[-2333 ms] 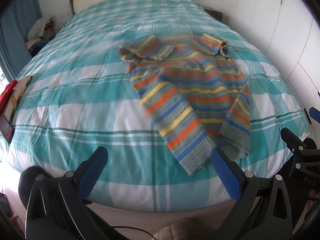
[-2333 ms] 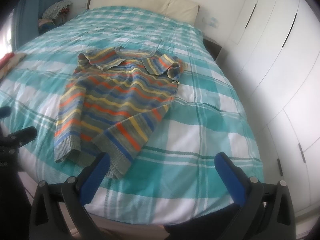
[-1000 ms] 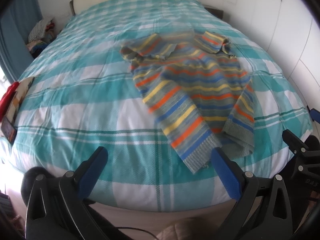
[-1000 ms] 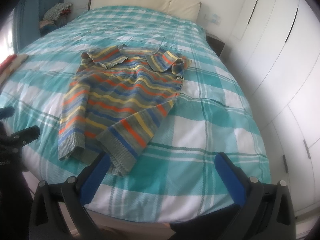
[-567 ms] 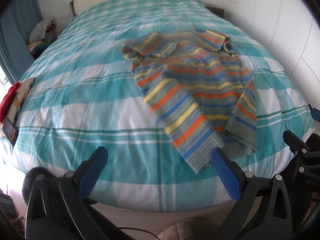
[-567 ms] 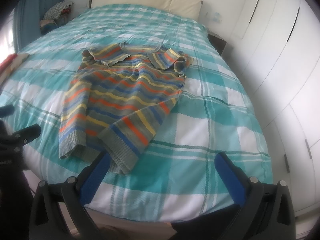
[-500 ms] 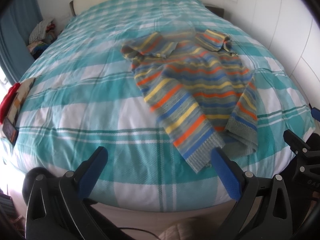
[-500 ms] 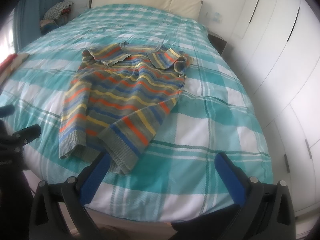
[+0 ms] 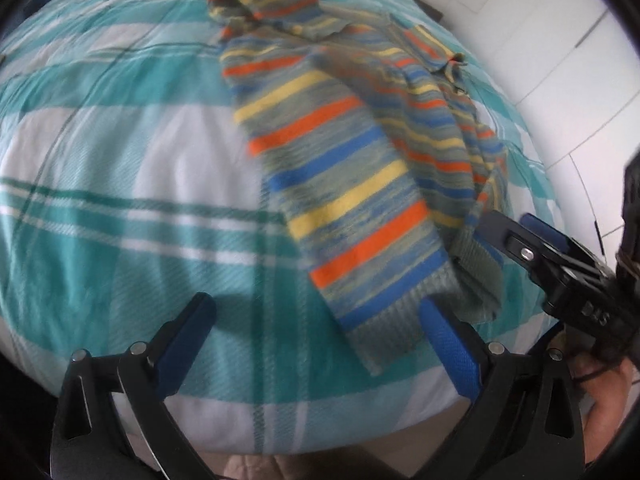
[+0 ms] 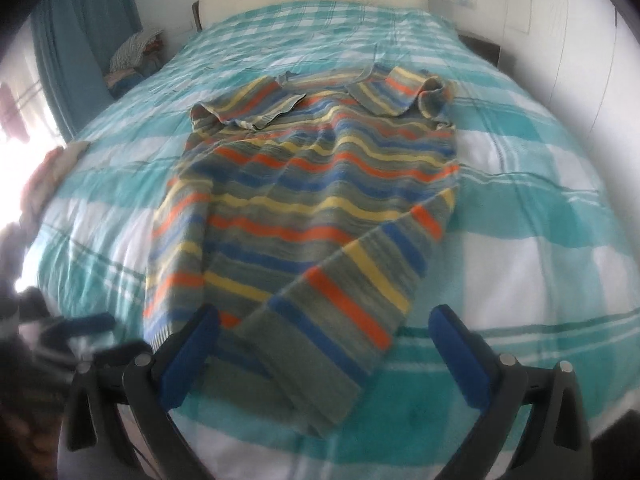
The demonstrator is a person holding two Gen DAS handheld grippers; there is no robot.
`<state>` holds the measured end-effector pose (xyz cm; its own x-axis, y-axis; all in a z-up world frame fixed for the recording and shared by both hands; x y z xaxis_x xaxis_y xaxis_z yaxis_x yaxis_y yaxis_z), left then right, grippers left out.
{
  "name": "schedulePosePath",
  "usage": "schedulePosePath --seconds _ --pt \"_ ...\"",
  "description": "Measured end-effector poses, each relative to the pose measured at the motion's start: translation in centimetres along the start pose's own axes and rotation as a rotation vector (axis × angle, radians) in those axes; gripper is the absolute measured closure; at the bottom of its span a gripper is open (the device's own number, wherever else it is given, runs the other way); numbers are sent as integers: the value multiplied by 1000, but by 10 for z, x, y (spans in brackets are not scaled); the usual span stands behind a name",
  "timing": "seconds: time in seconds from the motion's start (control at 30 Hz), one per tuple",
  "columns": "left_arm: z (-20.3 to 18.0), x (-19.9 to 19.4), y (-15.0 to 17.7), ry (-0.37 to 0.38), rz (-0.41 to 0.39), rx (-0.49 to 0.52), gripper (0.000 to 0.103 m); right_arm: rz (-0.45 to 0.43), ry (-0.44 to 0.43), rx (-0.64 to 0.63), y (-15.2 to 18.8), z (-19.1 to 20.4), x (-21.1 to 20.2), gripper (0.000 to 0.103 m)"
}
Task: Fold small clothes
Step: 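Grasp the sweater hem with both grippers and pull it flat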
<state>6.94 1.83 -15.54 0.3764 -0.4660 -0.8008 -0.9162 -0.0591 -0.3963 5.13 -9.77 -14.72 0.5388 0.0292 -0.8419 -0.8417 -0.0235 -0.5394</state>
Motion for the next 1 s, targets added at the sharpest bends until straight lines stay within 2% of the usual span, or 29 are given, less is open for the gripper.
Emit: schedulePosePath --seconds 0.03,0.07,0.1,0.13,0.17,0.2,0.27,0.37,0.47,0.53,0.6,0.67,0.7,0.8,0.83,0.87,0.9,0.93,0.97,1.0 --pt "-2 4 -1 -23 1 16 5 31 2 -1 0 3 11 15" --pt "-4 7 -1 -61 1 35 19 66 19 -20 1 6 22 23" --pt "-5 8 0 -84 1 57 28 77 49 -39 3 5 26 45" --pt "-6 6 2 -82 -1 78 49 60 43 -28 4 0 21 63" --pt "-7 0 4 -29 -4 83 87 52 9 2 6 -8 13 75" --pt "-6 -4 4 20 3 70 92 52 -28 42 10 -20 2 94" --pt "0 -15 4 59 -1 52 93 43 -65 93 17 -45 -17 94" --pt "13 -40 6 113 -18 44 95 42 -58 158 30 -87 -39 94" --pt "21 -48 7 68 -29 64 97 59 -42 169 40 -110 -39 94" --pt "24 -42 8 69 -16 75 94 78 -80 155 45 -110 -30 94" --pt "30 -37 11 89 14 48 81 94 -172 201 49 -109 -18 91" --pt "34 -31 8 119 -5 0 45 112 -225 247 49 -114 -7 91" --pt "39 -33 9 133 -27 -35 41 118 -253 278 50 -116 -5 88" --pt "42 -28 6 188 -42 -98 40 123 -348 372 57 -120 -4 48" --pt "38 -25 4 197 -44 -99 40 127 -375 384 59 -119 -4 47" --pt "32 -21 1 208 -44 -88 41 146 -393 369 60 -114 -2 47" --pt "24 -15 -1 213 -37 -68 47 158 -393 341 60 -110 -1 51" --pt "17 -7 -2 203 -20 -44 89 159 -374 308 60 -107 -1 70" --pt "14 2 -4 174 6 -30 99 153 -327 280 59 -107 -1 87" --pt "15 3 -5 148 13 -44 99 145 -298 270 57 -109 -2 98"
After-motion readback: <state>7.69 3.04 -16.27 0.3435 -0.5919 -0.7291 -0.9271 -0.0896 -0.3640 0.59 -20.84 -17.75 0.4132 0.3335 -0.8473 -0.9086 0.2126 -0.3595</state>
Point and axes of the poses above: each gripper's, at about its wrist camera, not at the fingertips, and x roughly the way its jaws point, z to its left, y to its underside, the point moved 5 cm from there along x, roughly the way its jaws point, and after that the axes turned 10 degrees about y, right-handed, at the moved point
